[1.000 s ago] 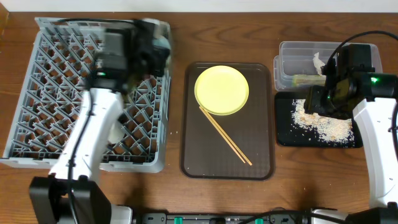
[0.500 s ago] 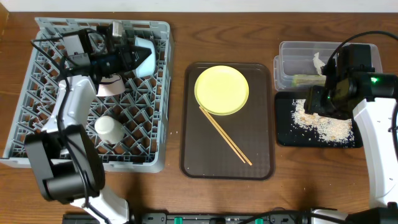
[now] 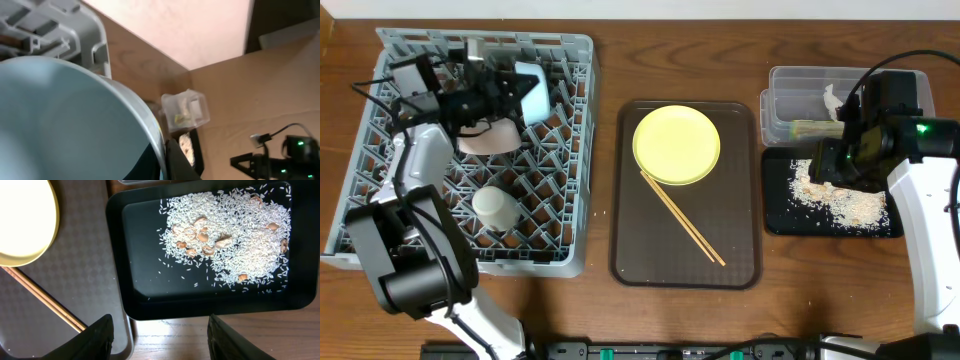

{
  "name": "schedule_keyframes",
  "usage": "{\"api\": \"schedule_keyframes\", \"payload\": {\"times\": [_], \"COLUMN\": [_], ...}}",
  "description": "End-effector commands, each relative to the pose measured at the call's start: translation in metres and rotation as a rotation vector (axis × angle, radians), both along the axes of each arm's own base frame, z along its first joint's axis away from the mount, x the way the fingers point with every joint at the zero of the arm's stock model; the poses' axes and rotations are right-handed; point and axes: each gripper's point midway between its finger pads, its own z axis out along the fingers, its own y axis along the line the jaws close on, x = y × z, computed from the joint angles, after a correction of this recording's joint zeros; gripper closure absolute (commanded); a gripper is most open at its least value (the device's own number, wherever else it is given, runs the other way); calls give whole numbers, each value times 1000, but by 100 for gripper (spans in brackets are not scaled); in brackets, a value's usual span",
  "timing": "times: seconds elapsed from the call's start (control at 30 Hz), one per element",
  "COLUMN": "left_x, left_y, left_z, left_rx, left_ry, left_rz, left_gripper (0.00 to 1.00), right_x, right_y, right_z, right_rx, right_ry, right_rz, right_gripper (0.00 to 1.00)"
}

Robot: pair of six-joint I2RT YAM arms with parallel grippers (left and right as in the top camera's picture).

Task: Sort waste into correct bins and load items into the dishwasher
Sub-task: 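Set the light-blue bowl upright in the rack and open the left gripper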

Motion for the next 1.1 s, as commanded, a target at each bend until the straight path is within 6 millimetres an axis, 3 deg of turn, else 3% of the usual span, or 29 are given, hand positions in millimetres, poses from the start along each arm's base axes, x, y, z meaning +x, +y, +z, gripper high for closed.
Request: {"api": "schedule_keyframes", "payload": {"times": [0.0,0.57,0.87,1.07], "left_x": [0,-1,4,8], "left_y": [-4,-11,-11,5], "left_z": [10,11,-8,-29], "left_rx": [-109,-202,-195,-180], "left_ry": [48,186,240,271], "left_rz": [-40,-31,2,69], "left_gripper": [92,92,92,92], "right_x": [2,2,2,2], "right_y": [-4,-4,-4,-4], "right_z": [9,9,9,9], "right_rx": [-9,-9,-9,-8], "right_ry": [-25,-25,-24,-24], "right_rz": [-21,-21,-21,-21], "right_gripper": [42,42,43,43]}}
